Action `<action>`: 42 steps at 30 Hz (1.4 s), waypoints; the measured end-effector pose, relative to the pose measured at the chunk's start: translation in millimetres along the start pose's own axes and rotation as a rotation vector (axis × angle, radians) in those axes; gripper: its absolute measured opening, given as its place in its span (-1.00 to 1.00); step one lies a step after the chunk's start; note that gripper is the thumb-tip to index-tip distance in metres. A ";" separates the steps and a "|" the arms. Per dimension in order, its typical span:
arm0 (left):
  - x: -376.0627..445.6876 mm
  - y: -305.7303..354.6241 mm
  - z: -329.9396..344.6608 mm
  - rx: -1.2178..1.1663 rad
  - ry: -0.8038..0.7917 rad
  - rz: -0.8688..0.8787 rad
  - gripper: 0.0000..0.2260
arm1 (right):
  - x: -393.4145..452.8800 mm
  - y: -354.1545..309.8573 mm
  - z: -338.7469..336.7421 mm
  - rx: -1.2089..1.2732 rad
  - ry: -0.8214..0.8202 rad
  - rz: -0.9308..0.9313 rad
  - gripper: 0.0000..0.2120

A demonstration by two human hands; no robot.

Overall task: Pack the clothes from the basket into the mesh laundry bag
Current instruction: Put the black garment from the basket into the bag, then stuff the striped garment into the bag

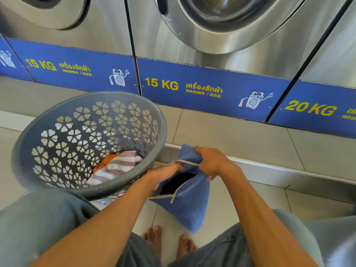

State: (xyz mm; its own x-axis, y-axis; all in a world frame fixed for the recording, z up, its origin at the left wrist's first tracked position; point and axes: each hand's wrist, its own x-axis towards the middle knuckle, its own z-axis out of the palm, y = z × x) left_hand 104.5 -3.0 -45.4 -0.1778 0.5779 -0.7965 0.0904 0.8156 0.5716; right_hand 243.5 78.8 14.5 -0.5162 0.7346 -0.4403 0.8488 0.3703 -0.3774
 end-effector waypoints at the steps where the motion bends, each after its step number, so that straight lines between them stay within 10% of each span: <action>1: 3.0 -2.4 2.5 0.062 0.060 0.063 -0.52 | 0.6 1.3 0.8 0.004 0.017 0.009 -0.33; 6: 3.4 -7.2 16.8 0.452 0.248 0.004 -0.02 | -0.9 5.6 0.6 -0.013 0.083 0.038 -0.17; 13: -14.9 3.5 15.1 0.500 0.163 -0.036 0.04 | -11.6 4.5 -8.1 0.174 0.159 -0.035 -0.18; 21: -14.0 -1.2 21.3 0.648 0.166 -0.030 -0.11 | -10.1 -7.6 6.3 0.032 -0.052 -0.006 -0.30; 26: -36.3 32.9 19.1 0.707 0.155 0.191 -0.71 | -4.8 -7.6 3.8 0.004 -0.032 0.016 -0.32; 31: -69.7 69.5 -7.1 0.602 0.271 0.347 -0.79 | -1.2 -11.6 7.3 -0.139 -0.056 0.063 -0.70; 42: -57.9 63.2 -101.1 0.513 0.460 0.271 -0.77 | 4.1 -43.5 18.2 -0.113 -0.010 -0.073 0.01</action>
State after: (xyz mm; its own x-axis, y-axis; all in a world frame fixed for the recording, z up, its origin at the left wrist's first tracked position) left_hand 21.4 12.0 56.8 -0.4671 0.7819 -0.4130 0.6160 0.6228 0.4824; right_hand 202.4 55.4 14.2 -0.5779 0.6981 -0.4228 0.8160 0.4847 -0.3150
